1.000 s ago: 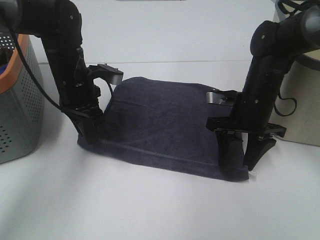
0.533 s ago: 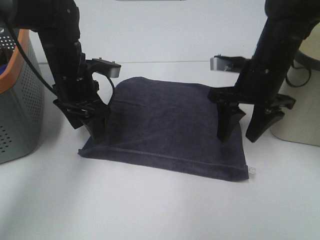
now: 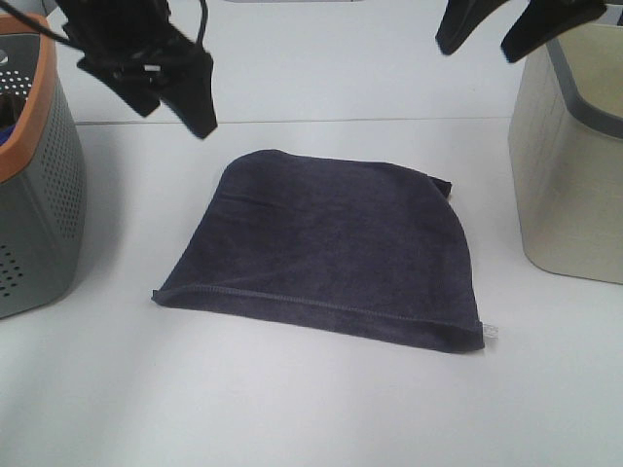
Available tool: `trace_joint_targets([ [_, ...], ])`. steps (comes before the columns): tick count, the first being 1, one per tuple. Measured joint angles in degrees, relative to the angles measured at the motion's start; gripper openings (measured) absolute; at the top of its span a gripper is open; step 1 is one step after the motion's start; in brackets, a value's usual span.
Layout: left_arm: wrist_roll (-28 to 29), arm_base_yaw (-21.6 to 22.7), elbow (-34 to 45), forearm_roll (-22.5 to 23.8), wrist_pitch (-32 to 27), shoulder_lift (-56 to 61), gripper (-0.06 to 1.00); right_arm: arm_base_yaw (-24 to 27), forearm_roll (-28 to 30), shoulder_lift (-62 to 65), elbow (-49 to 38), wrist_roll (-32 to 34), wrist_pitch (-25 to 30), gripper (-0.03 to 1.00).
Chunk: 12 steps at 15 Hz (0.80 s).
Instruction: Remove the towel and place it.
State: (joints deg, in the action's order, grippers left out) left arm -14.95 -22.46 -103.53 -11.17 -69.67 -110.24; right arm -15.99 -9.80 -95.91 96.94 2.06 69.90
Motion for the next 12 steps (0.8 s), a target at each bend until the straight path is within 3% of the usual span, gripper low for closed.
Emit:
trace_joint_targets([
  [3,7.39,2.81,-8.19,2.01,-0.06,2.23,0.76,0.57,10.37,3.32,2.23,6.82,0.06,0.66],
  [4,8.54,4.76,-9.34,3.27,0.00,2.86,0.76,2.29,11.23,4.18,2.23,7.96,0.06,0.66],
  [9,11.52,17.53,-9.74,6.07,-0.06,3.78,0.76,17.99,9.17,5.10,2.23,8.08,0.11,0.66],
  [12,12.78,24.12,-8.54,7.16,-0.06,4.70,0.76,22.57,10.20,7.22,2.23,6.70,0.17,0.66],
])
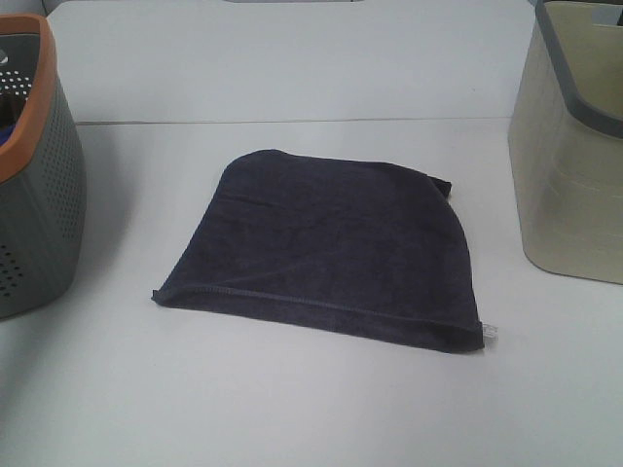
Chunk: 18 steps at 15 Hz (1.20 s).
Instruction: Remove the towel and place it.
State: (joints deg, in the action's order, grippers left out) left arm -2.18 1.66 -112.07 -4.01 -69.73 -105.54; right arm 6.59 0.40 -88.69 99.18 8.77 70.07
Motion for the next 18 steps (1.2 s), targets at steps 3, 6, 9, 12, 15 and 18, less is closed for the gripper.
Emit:
trace_joint_targets([
  [3,-1.20,2.75,4.93,1.09,0.06,2.58,0.76,0.11,-1.03,3.15,-1.03,-4.64,-0.17,0.66],
  [6,-2.81,2.75,14.78,1.72,0.06,11.75,0.76,0.06,-0.86,13.69,-11.34,-4.93,-0.11,0.66],
  [9,-2.58,2.75,27.10,6.07,0.06,24.98,0.76,0.06,0.06,30.25,-28.13,-4.47,-0.06,0.66],
  [12,-1.26,2.75,34.72,7.85,-0.06,35.24,0.76,0.06,1.72,44.58,-40.22,-4.47,0.06,0.66],
  [15,-1.55,2.75,42.69,7.96,-0.06,44.35,0.76,0.06,4.76,58.33,-49.68,-4.76,0.11,0.66],
  [18,-1.55,2.75,50.36,7.96,-0.17,51.11,0.76,-1.09,5.96,65.89,-55.06,-4.81,0.29,0.66],
])
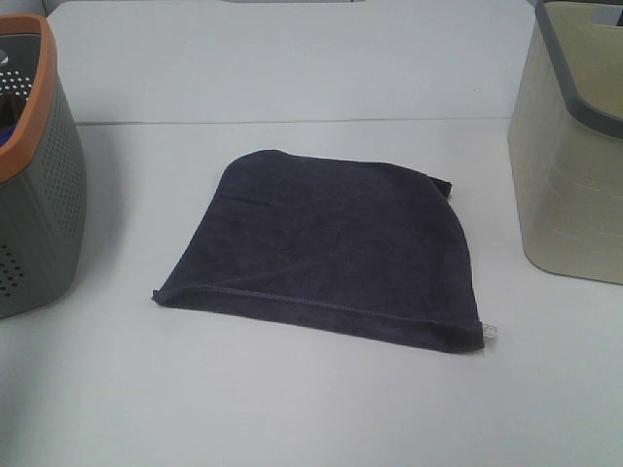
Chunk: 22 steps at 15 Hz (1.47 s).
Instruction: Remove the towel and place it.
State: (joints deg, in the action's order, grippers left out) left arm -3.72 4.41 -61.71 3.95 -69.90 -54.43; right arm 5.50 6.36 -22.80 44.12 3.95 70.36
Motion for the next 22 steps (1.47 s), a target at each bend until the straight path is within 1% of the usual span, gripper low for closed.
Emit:
trace_joint_targets([
  [1,-0.86,0.00,6.30,0.00,0.06,6.82,0.76,-4.93,-0.57,3.78,-2.86,-0.92,0.00,0.66],
  [3,-1.26,0.00,12.55,0.06,0.86,15.58,0.76,-7.85,-1.78,8.08,-4.87,-1.38,0.00,0.66],
  [6,-1.20,0.00,20.05,0.06,3.09,29.74,0.76,-8.08,-4.13,15.13,-7.22,-2.01,0.06,0.66],
  [10,-1.60,0.00,25.84,-0.46,3.09,46.75,0.76,-8.08,-5.33,21.89,-11.17,-3.95,-1.83,0.66],
  [11,-2.35,0.00,26.64,-0.40,2.98,50.94,0.76,-8.08,-7.39,22.98,-12.61,-5.61,-2.98,0.66],
  [12,-2.23,0.00,26.93,-0.40,2.58,53.80,0.76,-8.08,-8.65,22.98,-13.01,-6.30,-2.98,0.66],
  [14,-1.49,-0.52,27.62,-1.78,2.35,54.72,0.76,-8.08,-9.57,23.03,-13.18,-7.33,-4.58,0.66],
  [17,-0.40,-3.04,32.09,-6.13,7.51,54.77,0.76,-8.08,-10.49,23.03,-14.38,-7.62,-7.22,0.66],
  [19,1.49,-4.64,33.12,-6.53,9.34,54.77,0.76,-8.08,-11.12,23.03,-14.67,-7.62,-7.79,0.66],
  [22,2.12,-4.81,33.12,-6.42,9.57,54.77,0.76,-8.08,-11.75,23.03,-15.24,-7.62,-8.82,0.66],
])
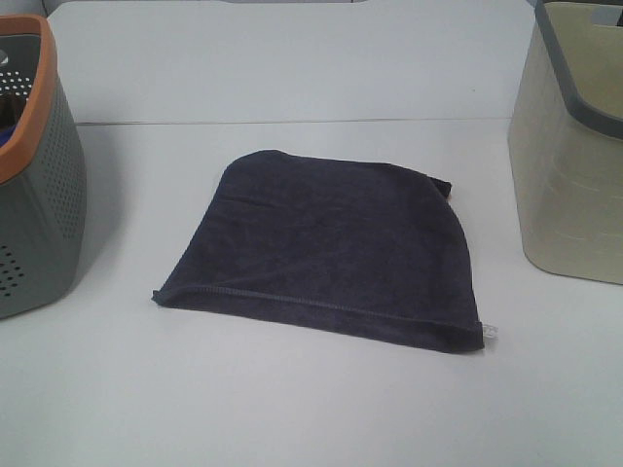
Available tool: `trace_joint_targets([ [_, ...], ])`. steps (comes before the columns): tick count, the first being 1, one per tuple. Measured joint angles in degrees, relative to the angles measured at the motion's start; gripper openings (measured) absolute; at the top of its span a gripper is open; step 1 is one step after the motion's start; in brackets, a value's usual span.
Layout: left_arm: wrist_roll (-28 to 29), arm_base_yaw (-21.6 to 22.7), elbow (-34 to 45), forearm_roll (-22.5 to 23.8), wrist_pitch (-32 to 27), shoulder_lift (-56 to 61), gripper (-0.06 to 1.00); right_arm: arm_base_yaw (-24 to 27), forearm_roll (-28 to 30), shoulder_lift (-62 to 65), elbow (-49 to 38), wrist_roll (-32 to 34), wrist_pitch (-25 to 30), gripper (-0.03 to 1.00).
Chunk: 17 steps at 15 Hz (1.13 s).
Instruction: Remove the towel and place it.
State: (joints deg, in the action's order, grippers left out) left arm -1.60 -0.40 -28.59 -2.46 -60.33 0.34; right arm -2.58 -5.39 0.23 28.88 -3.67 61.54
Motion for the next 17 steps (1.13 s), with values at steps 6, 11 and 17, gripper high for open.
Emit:
trace_joint_targets([
  [6,0.00,0.00,0.00,-0.06,0.06,0.00,0.76,0.00,0.00,0.00,-0.11,0.00,-0.06,0.66],
  [11,0.00,0.00,0.00,-0.11,0.17,0.00,0.76,0.00,0.00,0.00,-0.11,0.00,-0.06,0.66],
  [17,0.00,0.00,0.00,-0.11,0.23,0.00,0.76,0.00,0.00,0.00,-0.11,0.00,-0.06,0.66],
])
